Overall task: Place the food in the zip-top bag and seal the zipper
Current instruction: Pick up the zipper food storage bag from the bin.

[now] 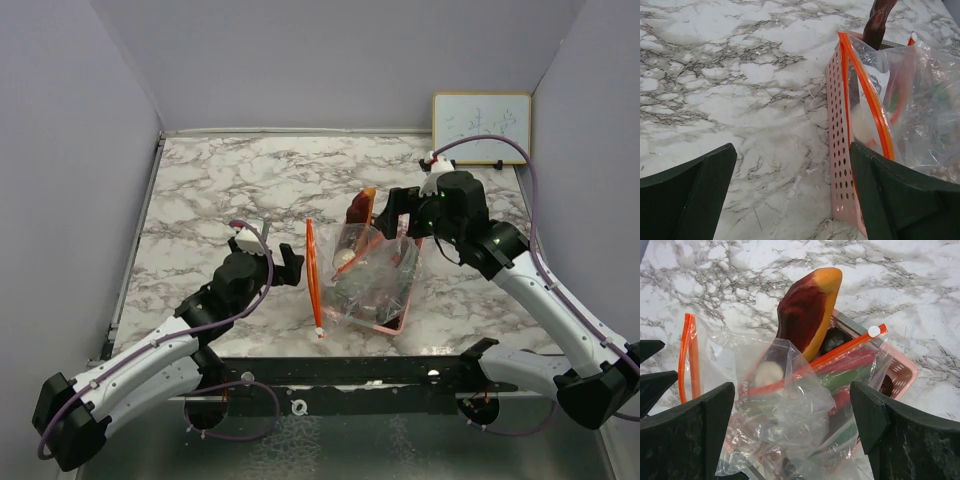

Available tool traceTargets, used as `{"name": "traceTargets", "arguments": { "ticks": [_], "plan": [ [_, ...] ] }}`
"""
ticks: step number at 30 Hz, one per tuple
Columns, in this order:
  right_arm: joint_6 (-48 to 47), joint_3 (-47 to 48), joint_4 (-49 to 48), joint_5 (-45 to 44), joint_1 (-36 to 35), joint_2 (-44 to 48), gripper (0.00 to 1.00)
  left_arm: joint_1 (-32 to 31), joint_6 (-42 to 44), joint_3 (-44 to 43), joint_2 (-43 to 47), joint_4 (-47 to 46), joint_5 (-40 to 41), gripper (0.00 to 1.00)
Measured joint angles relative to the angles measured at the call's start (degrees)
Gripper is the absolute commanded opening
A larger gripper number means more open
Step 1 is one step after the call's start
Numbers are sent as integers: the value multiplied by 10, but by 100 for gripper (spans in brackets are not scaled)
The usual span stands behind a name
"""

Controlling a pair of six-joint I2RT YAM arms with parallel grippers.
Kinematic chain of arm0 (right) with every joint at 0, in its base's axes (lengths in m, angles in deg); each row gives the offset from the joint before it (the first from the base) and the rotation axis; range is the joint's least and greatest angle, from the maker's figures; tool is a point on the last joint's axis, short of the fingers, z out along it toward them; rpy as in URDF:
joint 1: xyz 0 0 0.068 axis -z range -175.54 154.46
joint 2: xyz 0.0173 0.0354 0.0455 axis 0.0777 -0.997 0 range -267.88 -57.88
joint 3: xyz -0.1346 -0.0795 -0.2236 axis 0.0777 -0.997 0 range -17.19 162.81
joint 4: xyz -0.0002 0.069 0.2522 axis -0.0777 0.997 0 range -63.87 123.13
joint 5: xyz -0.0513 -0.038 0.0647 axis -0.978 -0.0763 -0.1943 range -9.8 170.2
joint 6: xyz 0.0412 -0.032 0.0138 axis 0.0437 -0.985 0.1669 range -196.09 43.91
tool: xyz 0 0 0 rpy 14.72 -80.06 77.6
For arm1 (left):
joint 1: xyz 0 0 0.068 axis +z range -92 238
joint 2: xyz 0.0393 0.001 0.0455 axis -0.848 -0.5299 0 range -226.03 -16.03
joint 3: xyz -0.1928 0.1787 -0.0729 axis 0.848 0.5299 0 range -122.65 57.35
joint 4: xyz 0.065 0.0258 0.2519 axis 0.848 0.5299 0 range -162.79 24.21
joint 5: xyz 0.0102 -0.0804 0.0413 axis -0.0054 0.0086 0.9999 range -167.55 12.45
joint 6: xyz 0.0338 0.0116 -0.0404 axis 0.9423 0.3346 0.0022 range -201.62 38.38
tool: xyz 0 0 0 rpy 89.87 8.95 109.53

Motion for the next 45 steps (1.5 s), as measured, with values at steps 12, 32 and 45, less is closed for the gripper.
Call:
{"name": "traceTargets", "arguments": {
  "ticks": [12,32,45],
  "plan": [
    [-2,0,5,-6,0,2,99,0,-7,12,19,0,0,99],
    [-9,-11,4,-11,0,6,99,0,-44,117,59,-113,-85,81],
    [-11,-18,4,-9,0,17,99,0,-74,152,-59,-264,-113,79]
  ]
}}
